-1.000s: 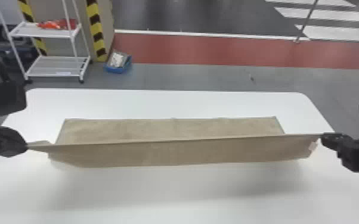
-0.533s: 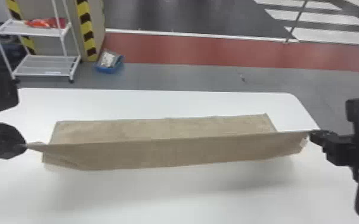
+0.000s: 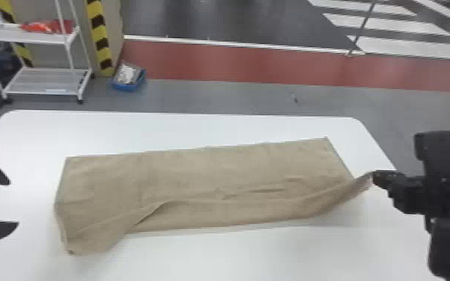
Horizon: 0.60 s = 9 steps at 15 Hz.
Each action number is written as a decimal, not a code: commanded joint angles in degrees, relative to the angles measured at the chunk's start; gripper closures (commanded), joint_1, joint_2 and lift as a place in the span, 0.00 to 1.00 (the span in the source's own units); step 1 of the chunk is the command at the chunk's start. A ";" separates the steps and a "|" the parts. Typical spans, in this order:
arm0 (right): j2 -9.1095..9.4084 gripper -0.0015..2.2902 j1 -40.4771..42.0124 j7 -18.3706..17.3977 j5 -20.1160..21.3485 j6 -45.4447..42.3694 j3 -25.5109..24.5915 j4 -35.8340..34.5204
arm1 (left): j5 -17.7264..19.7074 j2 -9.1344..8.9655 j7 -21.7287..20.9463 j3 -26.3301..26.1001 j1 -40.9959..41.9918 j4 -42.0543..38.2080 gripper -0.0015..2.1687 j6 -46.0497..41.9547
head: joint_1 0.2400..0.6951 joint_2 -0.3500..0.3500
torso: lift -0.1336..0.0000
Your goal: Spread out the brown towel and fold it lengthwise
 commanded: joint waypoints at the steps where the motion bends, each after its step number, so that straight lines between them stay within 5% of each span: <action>1: 0.00 0.59 0.87 0.02 -0.44 -0.41 0.03 0.24 | 4.36 -1.11 1.51 4.65 6.34 -1.85 0.10 -3.18 | 1.00 0.29 | 0.07; 5: 0.00 0.59 1.93 0.72 -0.70 -0.23 -0.06 -0.72 | 11.92 -3.39 2.04 9.40 12.85 -5.10 0.15 -5.64 | 1.00 0.28 | 0.07; 9: 0.00 0.59 2.28 0.81 -0.97 0.29 0.47 -0.72 | 13.85 -5.15 5.46 9.48 16.80 -9.58 0.19 -5.11 | 1.00 0.24 | 0.07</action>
